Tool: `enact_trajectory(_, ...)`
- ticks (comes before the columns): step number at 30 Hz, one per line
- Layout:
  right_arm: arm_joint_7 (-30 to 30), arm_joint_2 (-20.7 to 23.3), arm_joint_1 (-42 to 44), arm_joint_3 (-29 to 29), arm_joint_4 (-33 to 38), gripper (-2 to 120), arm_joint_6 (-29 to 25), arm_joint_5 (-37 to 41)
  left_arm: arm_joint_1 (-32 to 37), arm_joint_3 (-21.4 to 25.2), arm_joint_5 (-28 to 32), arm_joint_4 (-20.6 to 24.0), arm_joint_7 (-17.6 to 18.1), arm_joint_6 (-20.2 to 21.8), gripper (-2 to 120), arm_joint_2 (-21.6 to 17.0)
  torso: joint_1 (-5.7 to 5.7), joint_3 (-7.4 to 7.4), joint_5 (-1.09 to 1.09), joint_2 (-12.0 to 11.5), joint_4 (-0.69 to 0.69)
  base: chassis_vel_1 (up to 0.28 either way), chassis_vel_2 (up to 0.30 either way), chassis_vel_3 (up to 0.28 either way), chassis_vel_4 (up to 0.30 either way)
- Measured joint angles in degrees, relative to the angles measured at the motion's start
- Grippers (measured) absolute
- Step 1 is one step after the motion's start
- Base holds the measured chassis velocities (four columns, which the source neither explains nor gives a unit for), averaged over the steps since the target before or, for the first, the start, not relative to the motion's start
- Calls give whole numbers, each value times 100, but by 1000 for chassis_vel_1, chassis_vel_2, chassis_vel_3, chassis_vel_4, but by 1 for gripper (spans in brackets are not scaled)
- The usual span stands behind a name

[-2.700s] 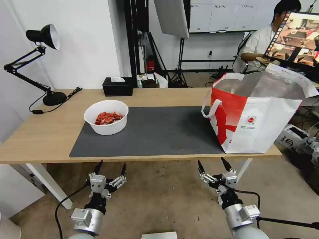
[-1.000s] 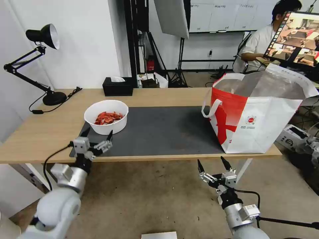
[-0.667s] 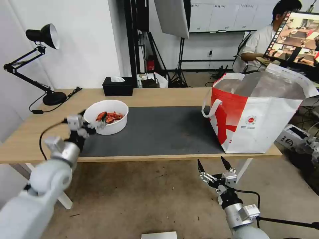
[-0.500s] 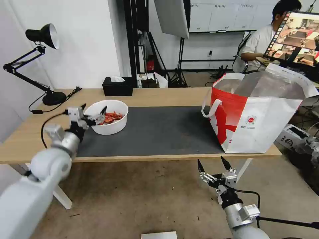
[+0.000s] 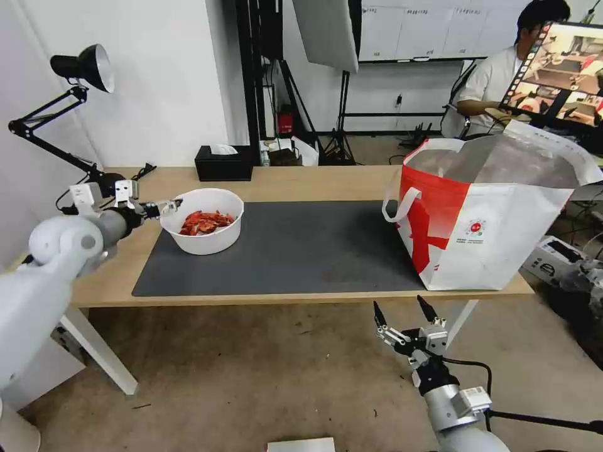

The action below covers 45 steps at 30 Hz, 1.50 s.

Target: Pick up the trash from the table and place it into the takeout bag.

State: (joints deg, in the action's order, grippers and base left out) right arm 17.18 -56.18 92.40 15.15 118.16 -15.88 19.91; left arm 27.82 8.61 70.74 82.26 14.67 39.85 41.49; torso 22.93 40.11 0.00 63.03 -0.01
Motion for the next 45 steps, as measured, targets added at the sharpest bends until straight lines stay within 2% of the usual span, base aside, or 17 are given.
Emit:
enact_trajectory(1,0,0,0,0,0,100,0,0,0,0,0,0,0,0,100,0,0,0,0,0,0,0,0,0,0)
enact_trajectory(3,0,0,0,0,0,100,0,0,-265,-126,273,-280,403,230,100,145,0,0,-2,0,0,0,0,0,0)
enact_trajectory(4,0,0,0,0,0,100,0,0,-265,-126,273,-280,403,230,100,145,0,0,-2,0,0,0,0,0,0)
enact_trajectory(9,-1,0,0,0,0,100,0,0,-621,-315,709,-726,871,291,100,353,0,0,0,0,1,0,0,0,0)
enact_trajectory(14,-1,0,0,0,0,100,0,0,-736,-431,958,-936,1015,282,100,450,0,0,0,0,1,0,0,0,0)
enact_trajectory(27,-1,0,0,0,0,100,0,0,-766,-452,1445,-1010,1219,247,97,520,-1,-1,0,0,1,0,0,0,0)
enact_trajectory(30,-1,0,0,0,0,100,0,0,-765,-476,1507,-994,1289,242,85,533,-1,-1,0,0,1,0,0,0,0)
enact_trajectory(31,-1,0,0,0,0,100,0,0,-765,-476,1507,-994,1289,242,85,533,-1,-1,0,0,1,0,0,0,0)
enact_trajectory(33,-1,0,0,0,0,100,0,0,-749,-462,1553,-976,1347,237,75,567,-1,-1,-1,0,1,0,0,0,0)
enact_trajectory(34,-1,0,0,0,0,100,0,0,-749,-462,1553,-976,1347,237,75,567,-1,-1,-1,0,1,0,0,0,0)
enact_trajectory(37,-1,0,0,0,-1,100,0,0,-704,-462,1592,-921,1371,231,60,562,-1,-1,1,0,1,0,0,0,0)
enact_trajectory(38,-1,0,0,0,-1,100,0,0,-704,-462,1592,-921,1371,231,60,562,-1,-1,1,0,1,0,0,0,0)
enact_trajectory(41,-1,0,0,0,0,100,0,0,-664,-467,1598,-899,1387,208,45,545,-2,-1,1,0,1,0,0,0,0)
enact_trajectory(42,-1,0,0,0,0,100,0,0,-664,-467,1598,-899,1387,208,45,545,-2,-1,1,0,1,0,0,0,0)
enact_trajectory(45,-1,0,0,0,0,100,0,0,-633,-475,1599,-885,1390,202,32,518,-2,-1,2,0,1,0,0,0,0)
